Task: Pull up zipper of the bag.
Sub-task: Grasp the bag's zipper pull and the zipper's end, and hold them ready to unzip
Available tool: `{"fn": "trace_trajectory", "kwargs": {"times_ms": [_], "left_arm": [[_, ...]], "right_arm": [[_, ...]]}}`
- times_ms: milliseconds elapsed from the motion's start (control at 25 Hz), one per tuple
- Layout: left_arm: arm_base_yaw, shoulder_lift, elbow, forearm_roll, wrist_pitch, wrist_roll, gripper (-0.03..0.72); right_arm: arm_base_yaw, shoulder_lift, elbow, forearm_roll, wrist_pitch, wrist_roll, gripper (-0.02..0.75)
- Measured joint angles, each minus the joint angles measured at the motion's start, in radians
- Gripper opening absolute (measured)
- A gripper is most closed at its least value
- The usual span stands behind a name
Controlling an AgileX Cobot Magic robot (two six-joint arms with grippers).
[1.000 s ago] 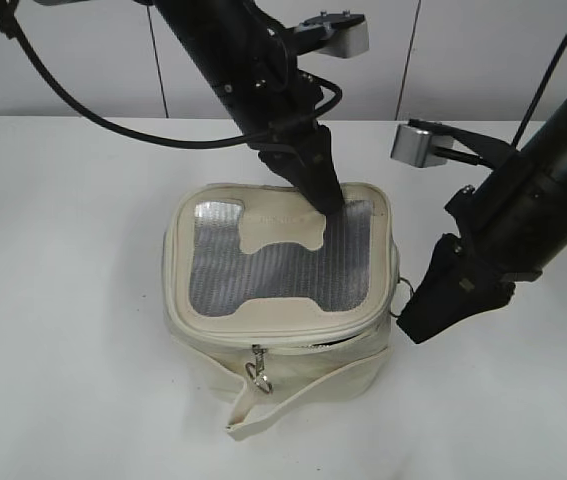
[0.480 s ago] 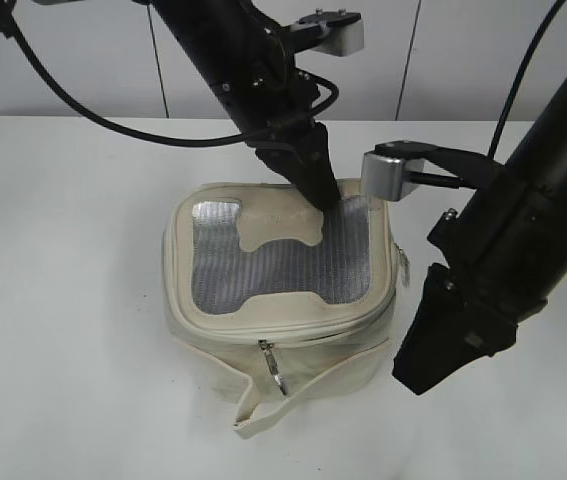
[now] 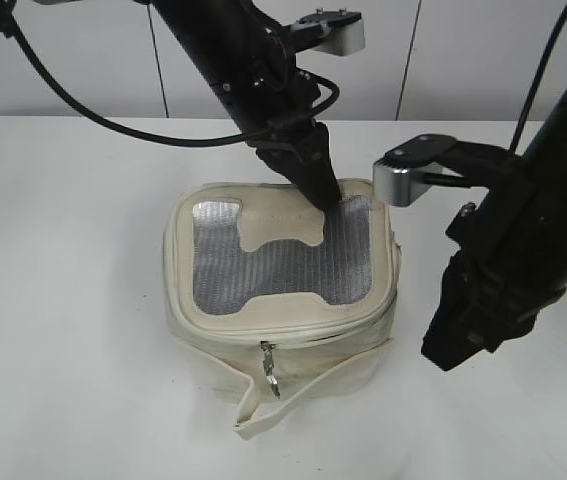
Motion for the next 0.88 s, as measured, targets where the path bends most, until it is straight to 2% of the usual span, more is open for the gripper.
{"fn": "trace_trajectory", "kwargs": {"times_ms": [160, 440, 560, 760, 880], "left_arm": [[0.0, 0.0, 0.0, 0.0, 0.0, 0.0, 0.038], [0.0, 0.0, 0.0, 0.0, 0.0, 0.0, 0.038], [0.0, 0.0, 0.0, 0.0, -0.001, 0.0, 0.038], [0.0, 0.0, 0.0, 0.0, 0.0, 0.0, 0.038], [0.0, 0.0, 0.0, 0.0, -0.001, 0.0, 0.038]], "right_arm": [[-0.065, -0.073, 0.0, -0.03, -0.022, 0.058, 0.008], [-0.347, -0.167, 0.003, 0.006, -0.099, 0.085, 0.008], [-0.43, -0.158, 0.025, 0.022, -0.152, 0.086, 0.008], [-0.488, -0.1, 0.062, 0.098, -0.192, 0.031, 0.013], [-0.49, -0.09, 0.102, 0.244, -0.18, -0.106, 0.052]]}}
